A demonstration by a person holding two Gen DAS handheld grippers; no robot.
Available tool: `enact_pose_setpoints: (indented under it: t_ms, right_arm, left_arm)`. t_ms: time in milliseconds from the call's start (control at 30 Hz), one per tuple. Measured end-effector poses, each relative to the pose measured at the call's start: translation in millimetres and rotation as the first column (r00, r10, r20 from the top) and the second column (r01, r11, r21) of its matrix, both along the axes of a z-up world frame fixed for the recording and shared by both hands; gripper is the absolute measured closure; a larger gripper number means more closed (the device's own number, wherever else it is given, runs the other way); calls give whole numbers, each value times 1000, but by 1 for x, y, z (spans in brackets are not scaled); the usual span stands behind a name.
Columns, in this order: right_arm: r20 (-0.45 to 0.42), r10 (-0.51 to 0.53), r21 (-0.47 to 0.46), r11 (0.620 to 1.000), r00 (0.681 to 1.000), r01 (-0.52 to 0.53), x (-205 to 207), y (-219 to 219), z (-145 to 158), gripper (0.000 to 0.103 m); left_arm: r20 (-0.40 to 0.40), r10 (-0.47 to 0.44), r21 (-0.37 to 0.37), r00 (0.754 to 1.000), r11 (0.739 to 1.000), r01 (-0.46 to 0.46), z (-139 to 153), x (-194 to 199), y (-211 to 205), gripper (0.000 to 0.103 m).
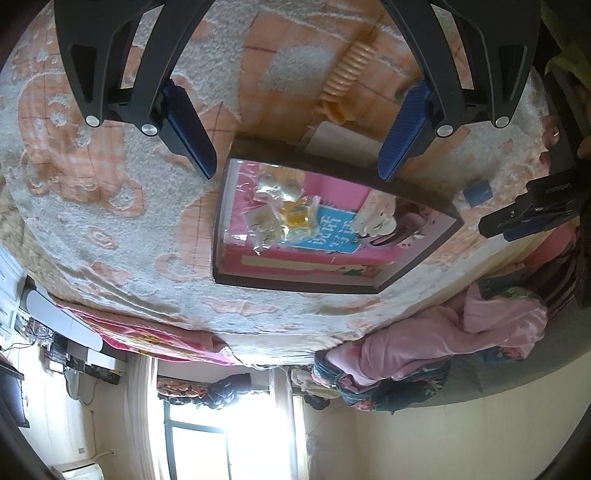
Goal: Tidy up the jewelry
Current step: 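Withdraw both open grippers from the tray toward the items on the bed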
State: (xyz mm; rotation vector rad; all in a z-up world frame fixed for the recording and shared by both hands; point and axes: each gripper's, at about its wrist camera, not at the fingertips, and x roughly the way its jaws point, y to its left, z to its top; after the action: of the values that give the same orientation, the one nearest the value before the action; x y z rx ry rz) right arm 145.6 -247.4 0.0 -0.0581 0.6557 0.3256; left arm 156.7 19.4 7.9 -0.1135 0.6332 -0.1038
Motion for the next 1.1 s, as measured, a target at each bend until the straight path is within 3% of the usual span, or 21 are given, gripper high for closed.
enact_pose_setpoints:
  t_ms: [900,1100]
  right_arm:
    - [-29,91,-67,993,995,-93,-33,39,-19,17]
    - [-99,68,-86,993,993,-76,-26,36,-40,33]
  left_arm:
    - [-24,-25,7,999,1000,25,-21,-37,17,12]
    - [-49,-82,6,995,997,82,-31,-43,4,12]
